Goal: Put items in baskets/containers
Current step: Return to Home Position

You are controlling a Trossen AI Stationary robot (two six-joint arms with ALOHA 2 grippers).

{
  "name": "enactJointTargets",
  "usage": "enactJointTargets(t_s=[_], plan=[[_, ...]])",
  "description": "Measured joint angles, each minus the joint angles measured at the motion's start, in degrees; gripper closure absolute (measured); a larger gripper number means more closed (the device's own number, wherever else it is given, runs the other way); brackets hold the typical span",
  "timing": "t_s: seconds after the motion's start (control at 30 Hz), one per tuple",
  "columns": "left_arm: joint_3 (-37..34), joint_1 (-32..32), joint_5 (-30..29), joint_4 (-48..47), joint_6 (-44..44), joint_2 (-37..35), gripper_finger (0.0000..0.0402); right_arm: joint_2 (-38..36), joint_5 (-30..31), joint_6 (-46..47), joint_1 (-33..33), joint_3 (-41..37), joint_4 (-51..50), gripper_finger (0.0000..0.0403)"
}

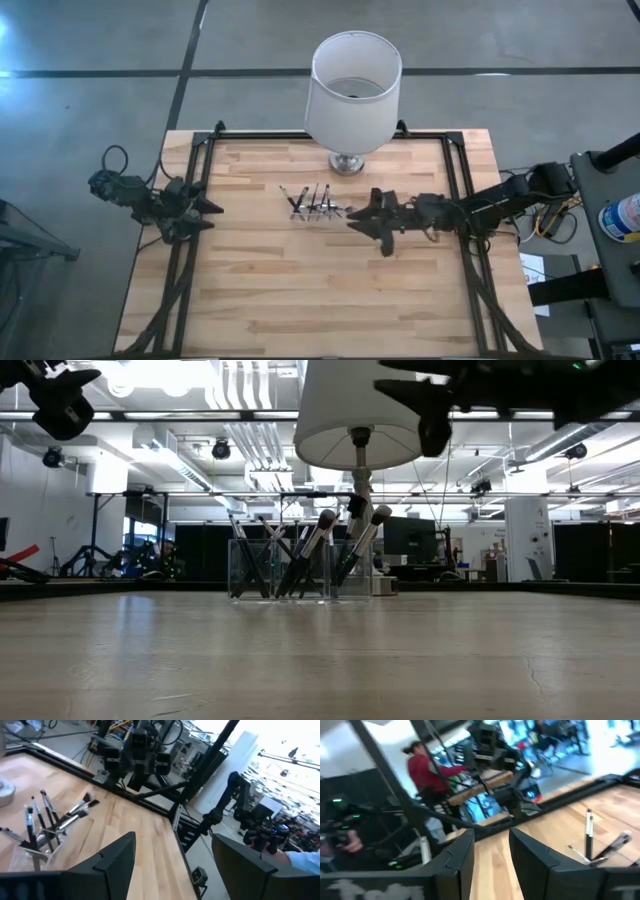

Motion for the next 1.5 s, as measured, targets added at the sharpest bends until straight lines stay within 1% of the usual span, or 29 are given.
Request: enactJointTargets(t_s=[0.1,0.17,0.33,0.5,0.63,0.7,0.87,0.97,1.03,1.2,1.37,1.5], plan=[[0.0,0.0,-1.09,0.01,-0.09,0.0,0.0147,-1.67,-0.32,-1.07,-0.52,-5.43,6.09,0.0285],[-0.01,0.0,-2.64,-0.06,0.04,0.07,0.0147,-3.1,-0.12,-1.3,-0.68,-8.49,7.91,0.0286],[0.0,0.0,-7.1,-0.01,0.07,0.09,0.0147,-9.13,-2.68,-1.02,-1.55,-14.61,8.09,0.0292],[0.0,0.0,-7.33,-0.04,0.62,0.08,0.0147,-16.79,-3.81,-2.45,-2.37,-20.19,8.02,0.0293],[0.0,0.0,-7.45,-0.01,1.38,0.09,0.0147,-22.46,-3.58,-4.1,-2.81,-23.64,7.38,0.0292],[0.0,-0.01,-7.62,0.0,1.0,0.09,0.0147,-24.65,-3.68,-4.23,-2.89,-24.09,5.29,0.0293],[0.0,-0.04,-8.27,0.03,0.54,0.09,0.0147,-28.34,-3.75,-4.78,-4.06,-23.5,-4.96,0.0296],[0.0,-0.04,-8.25,0.03,-0.06,0.09,0.0147,-30.39,-4.13,-6.86,-5.64,-23.76,-6.14,0.0294],[-0.01,-0.03,-8.27,0.04,-0.67,0.09,0.0147,-32.15,-5.93,-7.93,-7.14,-24.59,-6.28,0.0294],[0.0,-0.02,-8.25,0.03,-1.09,0.09,0.0147,-35.96,-9.27,-6.42,-10.51,-27.66,-7.34,0.0298],[0.0,-0.02,-8.29,0.03,-1.56,0.09,0.0147,-37.98,-13.13,-6.01,-12.0,-28.28,-9.06,0.03],[0.0,-0.02,-8.31,0.03,-1.54,0.09,0.0147,-39.39,-13.77,-7.1,-12.8,-28.3,-12.15,0.0298]])
